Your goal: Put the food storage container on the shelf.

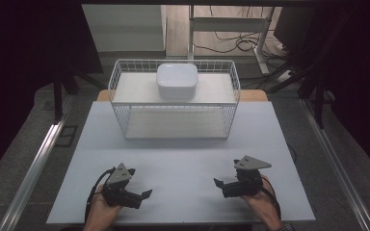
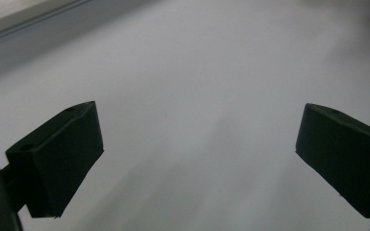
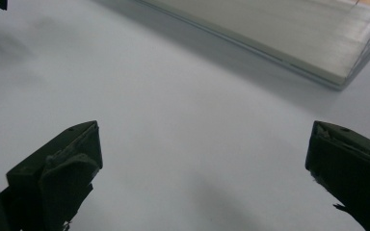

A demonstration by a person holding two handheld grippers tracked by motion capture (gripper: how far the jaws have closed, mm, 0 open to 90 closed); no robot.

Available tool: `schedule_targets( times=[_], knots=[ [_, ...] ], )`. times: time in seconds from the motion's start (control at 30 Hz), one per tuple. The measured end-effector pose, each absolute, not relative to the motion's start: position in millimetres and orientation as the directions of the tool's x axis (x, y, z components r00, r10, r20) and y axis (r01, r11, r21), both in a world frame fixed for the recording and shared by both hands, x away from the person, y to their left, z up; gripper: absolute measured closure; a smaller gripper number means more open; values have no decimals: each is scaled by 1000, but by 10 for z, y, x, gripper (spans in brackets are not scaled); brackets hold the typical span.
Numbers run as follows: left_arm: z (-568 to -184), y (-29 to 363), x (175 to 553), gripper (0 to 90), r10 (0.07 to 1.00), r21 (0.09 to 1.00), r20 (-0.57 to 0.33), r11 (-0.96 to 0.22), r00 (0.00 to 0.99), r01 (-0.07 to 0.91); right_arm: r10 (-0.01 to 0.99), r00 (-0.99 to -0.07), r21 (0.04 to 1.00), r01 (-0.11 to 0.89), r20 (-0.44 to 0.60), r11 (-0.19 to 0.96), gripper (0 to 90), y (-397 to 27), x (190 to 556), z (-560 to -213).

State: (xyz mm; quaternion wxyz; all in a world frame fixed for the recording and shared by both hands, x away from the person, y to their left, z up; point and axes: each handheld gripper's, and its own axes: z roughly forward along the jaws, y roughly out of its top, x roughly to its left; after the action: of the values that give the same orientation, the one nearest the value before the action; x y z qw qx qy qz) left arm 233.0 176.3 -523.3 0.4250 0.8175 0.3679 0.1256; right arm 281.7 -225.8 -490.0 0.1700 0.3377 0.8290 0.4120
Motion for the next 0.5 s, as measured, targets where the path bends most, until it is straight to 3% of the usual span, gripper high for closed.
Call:
schedule_targets(
  times=[0.5],
  knots=[
    [-5422,1755,2387,20,718,700,-153,-406,679,587,701,-713,714,485,-11,505,0,-2335,2742,-5097]
  ],
)
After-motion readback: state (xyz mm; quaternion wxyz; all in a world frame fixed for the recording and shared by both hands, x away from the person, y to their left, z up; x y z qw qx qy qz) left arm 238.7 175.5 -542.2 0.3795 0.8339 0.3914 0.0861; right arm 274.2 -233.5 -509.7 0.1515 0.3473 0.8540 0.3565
